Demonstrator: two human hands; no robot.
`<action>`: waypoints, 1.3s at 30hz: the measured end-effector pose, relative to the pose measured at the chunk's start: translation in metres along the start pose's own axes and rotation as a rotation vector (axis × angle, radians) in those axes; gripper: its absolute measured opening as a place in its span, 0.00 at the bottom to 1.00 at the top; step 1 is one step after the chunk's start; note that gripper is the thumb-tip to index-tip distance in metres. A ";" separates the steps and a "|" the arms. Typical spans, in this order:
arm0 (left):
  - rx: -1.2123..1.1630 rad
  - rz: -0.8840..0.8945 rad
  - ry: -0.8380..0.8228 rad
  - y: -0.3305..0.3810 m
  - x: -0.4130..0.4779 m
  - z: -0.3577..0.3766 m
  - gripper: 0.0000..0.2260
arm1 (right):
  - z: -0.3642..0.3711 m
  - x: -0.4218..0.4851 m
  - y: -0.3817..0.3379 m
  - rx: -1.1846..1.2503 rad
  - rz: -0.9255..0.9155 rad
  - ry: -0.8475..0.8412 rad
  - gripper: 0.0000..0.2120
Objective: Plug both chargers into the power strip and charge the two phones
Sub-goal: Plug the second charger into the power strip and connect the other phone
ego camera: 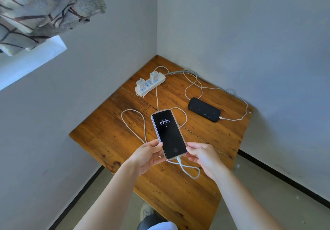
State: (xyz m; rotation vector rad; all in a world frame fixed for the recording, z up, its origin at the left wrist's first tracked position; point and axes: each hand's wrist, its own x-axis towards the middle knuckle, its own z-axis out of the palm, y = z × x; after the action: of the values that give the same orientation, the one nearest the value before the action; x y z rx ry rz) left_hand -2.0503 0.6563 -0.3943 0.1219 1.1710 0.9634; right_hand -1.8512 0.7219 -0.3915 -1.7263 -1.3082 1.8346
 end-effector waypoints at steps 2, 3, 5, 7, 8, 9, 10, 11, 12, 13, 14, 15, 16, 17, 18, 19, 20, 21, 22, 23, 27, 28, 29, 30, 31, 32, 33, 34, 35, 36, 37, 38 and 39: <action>-0.004 0.002 0.003 -0.001 0.000 -0.001 0.10 | 0.000 0.000 0.000 -0.004 -0.001 0.000 0.10; -0.005 0.002 0.005 -0.001 0.001 -0.002 0.10 | 0.001 0.000 0.000 -0.005 -0.002 0.000 0.10; -0.005 0.005 0.011 -0.001 0.001 -0.002 0.10 | 0.001 -0.001 0.000 -0.008 -0.002 0.001 0.10; -0.001 0.009 0.014 -0.001 0.001 -0.002 0.09 | 0.002 -0.001 0.001 -0.015 0.000 0.007 0.10; 0.000 0.011 0.018 -0.001 0.001 -0.002 0.09 | 0.002 -0.001 0.001 -0.017 -0.001 0.010 0.10; 0.001 0.012 0.022 -0.001 0.001 -0.002 0.09 | 0.002 -0.001 0.001 -0.018 -0.002 0.012 0.10; 0.003 0.013 0.023 -0.002 0.001 -0.001 0.09 | 0.002 -0.001 0.001 -0.017 -0.003 0.012 0.10; 0.003 0.014 0.021 -0.002 0.000 -0.001 0.09 | 0.002 -0.002 0.001 -0.016 -0.003 0.012 0.10; 0.002 0.015 0.016 -0.002 0.000 -0.001 0.09 | 0.002 -0.002 0.001 -0.017 -0.004 0.012 0.10; 0.002 0.017 0.010 -0.002 0.000 -0.002 0.09 | 0.002 -0.002 0.001 -0.021 -0.004 0.013 0.10; 0.003 0.018 0.002 -0.003 0.000 -0.002 0.10 | 0.002 -0.003 0.001 -0.021 -0.004 0.014 0.10; 0.003 0.018 -0.005 -0.003 0.000 -0.002 0.10 | 0.001 -0.003 0.001 -0.015 -0.002 0.010 0.11; 0.003 0.018 -0.011 -0.003 0.001 -0.002 0.10 | 0.001 -0.004 0.001 0.000 0.001 0.001 0.11; 0.005 0.018 -0.018 -0.003 0.001 -0.003 0.11 | 0.000 -0.005 0.001 0.016 0.003 -0.009 0.12; 0.011 0.019 -0.025 -0.003 0.002 -0.004 0.11 | 0.000 -0.005 0.001 0.030 0.005 -0.018 0.13; 0.020 0.021 -0.031 -0.003 0.002 -0.005 0.11 | -0.001 -0.006 0.001 0.039 0.006 -0.022 0.13; 0.028 0.022 -0.037 -0.003 0.003 -0.006 0.11 | -0.001 -0.006 0.001 0.044 0.006 -0.025 0.13; 0.034 0.024 -0.040 -0.004 0.003 -0.007 0.11 | -0.001 -0.006 0.001 0.046 0.007 -0.027 0.14; 0.039 0.026 -0.042 -0.004 0.004 -0.007 0.11 | 0.000 -0.006 0.000 0.044 0.008 -0.030 0.14; 0.043 0.028 -0.043 -0.004 0.004 -0.008 0.11 | 0.000 -0.006 0.000 0.038 0.008 -0.031 0.14; 0.053 0.039 -0.053 -0.004 0.004 -0.009 0.11 | 0.000 -0.006 0.001 0.035 0.013 -0.031 0.14; 0.054 0.041 -0.057 -0.004 0.004 -0.009 0.11 | 0.000 -0.006 0.001 0.036 0.012 -0.032 0.14; 0.059 0.044 -0.059 -0.004 0.004 -0.009 0.11 | 0.001 -0.007 0.001 0.035 0.012 -0.033 0.14; 0.066 0.047 -0.057 -0.004 0.003 -0.009 0.11 | 0.001 -0.007 0.001 0.033 0.011 -0.034 0.14; 0.073 0.049 -0.054 -0.004 0.003 -0.009 0.11 | 0.001 -0.007 0.001 0.031 0.011 -0.035 0.14; 0.077 0.051 -0.052 -0.003 0.002 -0.009 0.11 | 0.001 -0.007 0.001 0.030 0.012 -0.036 0.14; 0.079 0.053 -0.052 -0.003 0.002 -0.009 0.11 | 0.001 -0.007 0.000 0.030 0.012 -0.036 0.14; 0.077 0.054 -0.051 -0.003 0.002 -0.008 0.11 | 0.001 -0.008 0.000 0.030 0.012 -0.037 0.14; 0.075 0.054 -0.048 -0.003 0.002 -0.008 0.11 | 0.001 -0.008 0.000 0.028 0.011 -0.038 0.14; 0.074 0.055 -0.046 -0.003 0.002 -0.008 0.11 | 0.001 -0.008 -0.001 0.025 0.009 -0.038 0.14; 0.075 0.057 -0.045 -0.003 0.002 -0.008 0.11 | 0.001 -0.008 -0.001 0.023 0.008 -0.036 0.14; 0.076 0.059 -0.045 -0.003 0.001 -0.008 0.11 | 0.001 -0.008 -0.001 0.023 0.008 -0.035 0.14; 0.075 0.059 -0.045 -0.003 0.002 -0.008 0.11 | 0.001 -0.008 -0.001 0.022 0.009 -0.034 0.14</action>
State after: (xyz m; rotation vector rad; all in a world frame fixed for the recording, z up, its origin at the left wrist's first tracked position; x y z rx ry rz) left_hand -2.0553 0.6524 -0.4006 0.2380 1.1675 0.9645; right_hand -1.8506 0.7161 -0.3856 -1.6998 -1.2902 1.8838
